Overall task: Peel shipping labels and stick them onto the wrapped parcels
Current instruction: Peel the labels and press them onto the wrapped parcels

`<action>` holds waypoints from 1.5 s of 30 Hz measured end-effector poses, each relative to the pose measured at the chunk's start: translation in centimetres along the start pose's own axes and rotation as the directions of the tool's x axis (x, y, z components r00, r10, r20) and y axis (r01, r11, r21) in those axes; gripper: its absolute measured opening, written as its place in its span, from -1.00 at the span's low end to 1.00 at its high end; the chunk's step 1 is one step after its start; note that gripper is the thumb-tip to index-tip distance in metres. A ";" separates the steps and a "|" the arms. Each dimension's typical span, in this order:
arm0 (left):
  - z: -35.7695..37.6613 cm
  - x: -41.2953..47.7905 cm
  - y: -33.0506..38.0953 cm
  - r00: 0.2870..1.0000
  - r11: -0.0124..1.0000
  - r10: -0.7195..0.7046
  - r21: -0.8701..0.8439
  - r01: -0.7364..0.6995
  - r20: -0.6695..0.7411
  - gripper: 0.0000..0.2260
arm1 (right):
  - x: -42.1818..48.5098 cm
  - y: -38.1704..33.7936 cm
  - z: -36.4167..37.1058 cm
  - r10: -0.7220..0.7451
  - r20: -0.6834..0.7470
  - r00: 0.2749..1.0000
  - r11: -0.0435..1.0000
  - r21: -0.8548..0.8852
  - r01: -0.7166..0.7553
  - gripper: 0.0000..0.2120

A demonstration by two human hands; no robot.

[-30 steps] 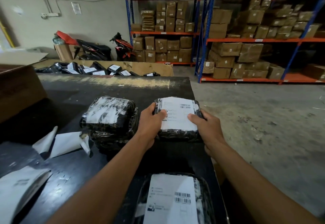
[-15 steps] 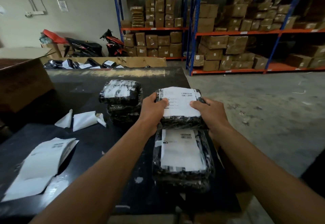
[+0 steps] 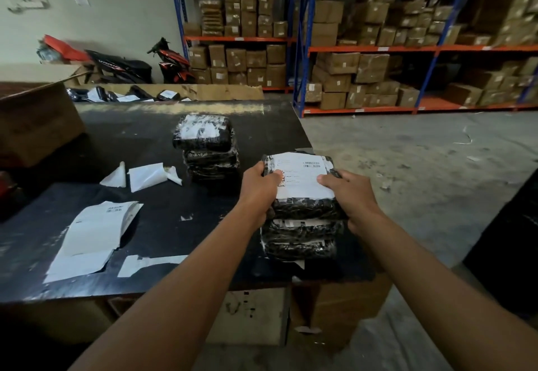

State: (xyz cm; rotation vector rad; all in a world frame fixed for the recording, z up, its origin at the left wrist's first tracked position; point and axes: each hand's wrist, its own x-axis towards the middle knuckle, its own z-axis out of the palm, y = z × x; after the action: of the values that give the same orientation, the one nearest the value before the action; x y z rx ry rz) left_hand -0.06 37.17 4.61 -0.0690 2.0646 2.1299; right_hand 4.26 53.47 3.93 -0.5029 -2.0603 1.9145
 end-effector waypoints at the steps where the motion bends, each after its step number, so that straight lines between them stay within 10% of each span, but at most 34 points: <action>1: 0.0 0.0 -0.2 1.000 1.000 -0.007 0.004 0.007 -0.008 -0.57 | -0.1 0.1 0.0 0.002 0.001 1.000 1.000 -0.001 -0.002 -0.91; 12: 0.5 -0.1 -0.6 0.997 0.996 0.071 0.062 -0.070 -0.027 -0.77 | 0.5 0.7 -0.7 -0.049 0.085 0.995 0.989 -0.134 0.061 -0.95; 21: -0.5 -0.5 0.2 0.980 0.929 0.180 0.341 -0.141 -0.083 -0.64 | 1.4 -1.6 -1.7 -0.037 0.163 0.986 0.827 -0.549 0.122 -0.56; 26: -4.1 -1.7 2.2 0.919 0.666 0.383 0.718 -0.204 -0.095 -0.69 | 1.4 -5.2 0.7 -0.354 0.197 0.914 0.574 -0.726 0.379 -0.58; 33: -13.5 -3.8 3.3 0.810 0.176 0.586 0.978 -0.114 -0.011 -0.75 | -1.3 -6.8 11.7 -0.426 0.517 0.742 0.328 -0.676 0.660 -0.70; 45: -32.5 -3.8 -1.0 0.840 0.071 0.540 0.997 0.014 -0.050 -0.70 | -7.2 -1.0 32.3 -0.293 0.656 0.696 0.311 -0.623 0.718 -0.66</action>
State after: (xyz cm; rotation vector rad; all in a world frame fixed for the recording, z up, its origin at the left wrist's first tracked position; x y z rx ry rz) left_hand 1.02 4.51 3.02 0.0712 3.5463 0.2107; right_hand -3.37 21.26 2.58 0.5064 -2.8881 0.4761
